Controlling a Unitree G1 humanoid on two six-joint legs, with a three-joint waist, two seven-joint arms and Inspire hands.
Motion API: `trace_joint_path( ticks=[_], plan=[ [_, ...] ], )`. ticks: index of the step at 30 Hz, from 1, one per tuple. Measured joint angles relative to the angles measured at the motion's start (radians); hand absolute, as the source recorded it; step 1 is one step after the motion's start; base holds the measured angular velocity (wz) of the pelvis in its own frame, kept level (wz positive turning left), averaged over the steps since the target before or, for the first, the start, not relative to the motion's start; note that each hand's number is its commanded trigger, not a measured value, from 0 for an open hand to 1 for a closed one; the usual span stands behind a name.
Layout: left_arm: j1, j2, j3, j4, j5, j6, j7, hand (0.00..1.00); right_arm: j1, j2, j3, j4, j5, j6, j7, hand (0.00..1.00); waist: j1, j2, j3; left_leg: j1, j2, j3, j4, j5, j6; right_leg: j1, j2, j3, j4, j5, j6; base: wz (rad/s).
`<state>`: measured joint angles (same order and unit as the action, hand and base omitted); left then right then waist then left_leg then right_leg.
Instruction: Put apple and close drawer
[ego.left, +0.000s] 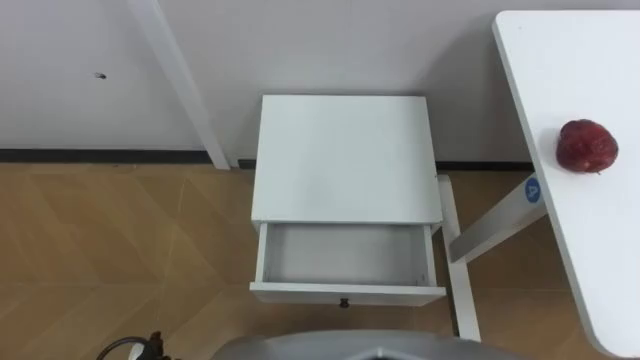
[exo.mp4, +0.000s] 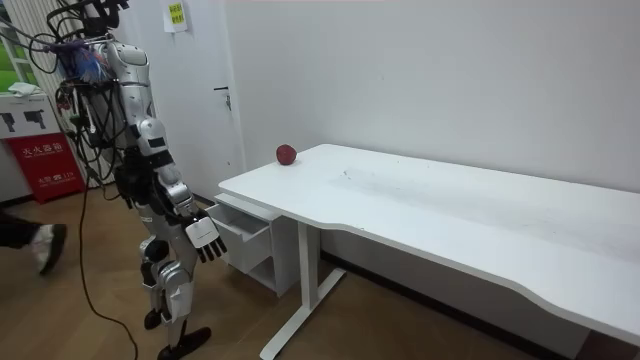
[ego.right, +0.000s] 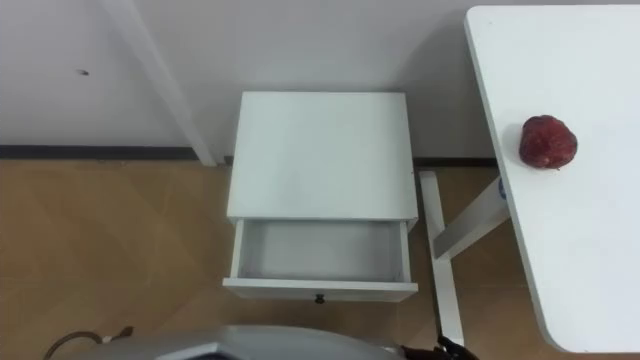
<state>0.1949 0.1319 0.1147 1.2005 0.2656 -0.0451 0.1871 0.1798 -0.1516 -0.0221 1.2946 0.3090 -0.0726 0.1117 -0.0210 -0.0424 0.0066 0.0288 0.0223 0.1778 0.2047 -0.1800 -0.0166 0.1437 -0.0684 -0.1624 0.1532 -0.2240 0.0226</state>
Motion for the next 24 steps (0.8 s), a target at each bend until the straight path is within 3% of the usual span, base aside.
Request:
trace_joint_path(
  ticks=[16,19,20,21,24],
  plan=[
    [0.006,-0.003,0.001,0.011,-0.001,0.002,-0.004,0.00,0.000,0.003,-0.004,0.003,0.019,0.001,-0.020,0.00,-0.002,0.008,-0.0040,-0.002,0.001,-0.001,0.003,-0.001,-0.001,-0.002,0.000,-0.002,0.002,0.001,-0.001,0.00],
    [0.003,-0.003,0.002,0.020,0.000,0.001,-0.003,0.00,-0.001,0.012,-0.039,0.009,0.043,0.002,-0.045,0.00,-0.003,0.007,-0.0028,-0.002,0.001,0.000,0.005,-0.001,0.000,-0.003,0.000,0.000,0.003,0.001,-0.001,0.00],
    [-0.005,-0.003,0.005,0.021,0.003,0.001,-0.002,0.00,-0.001,0.015,-0.054,0.014,0.054,0.002,-0.055,0.00,-0.003,0.015,-0.0058,-0.003,0.001,-0.001,0.005,-0.002,0.000,-0.003,0.000,0.000,0.003,0.001,-0.001,0.00],
    [-0.001,-0.003,0.012,0.033,0.005,0.001,0.000,0.00,0.001,0.019,-0.074,0.017,0.075,0.002,-0.072,0.00,-0.003,0.007,-0.0012,-0.003,0.001,0.000,0.005,-0.002,0.000,-0.003,0.000,0.000,0.004,0.001,-0.001,0.00],
    [0.004,-0.003,0.040,0.038,0.002,0.001,0.016,0.00,0.008,0.029,-0.124,0.016,0.125,0.003,-0.120,0.00,-0.010,0.010,-0.0020,-0.002,0.001,0.000,0.005,-0.002,0.000,-0.002,0.000,-0.001,0.005,0.001,-0.001,0.00]
  ],
)
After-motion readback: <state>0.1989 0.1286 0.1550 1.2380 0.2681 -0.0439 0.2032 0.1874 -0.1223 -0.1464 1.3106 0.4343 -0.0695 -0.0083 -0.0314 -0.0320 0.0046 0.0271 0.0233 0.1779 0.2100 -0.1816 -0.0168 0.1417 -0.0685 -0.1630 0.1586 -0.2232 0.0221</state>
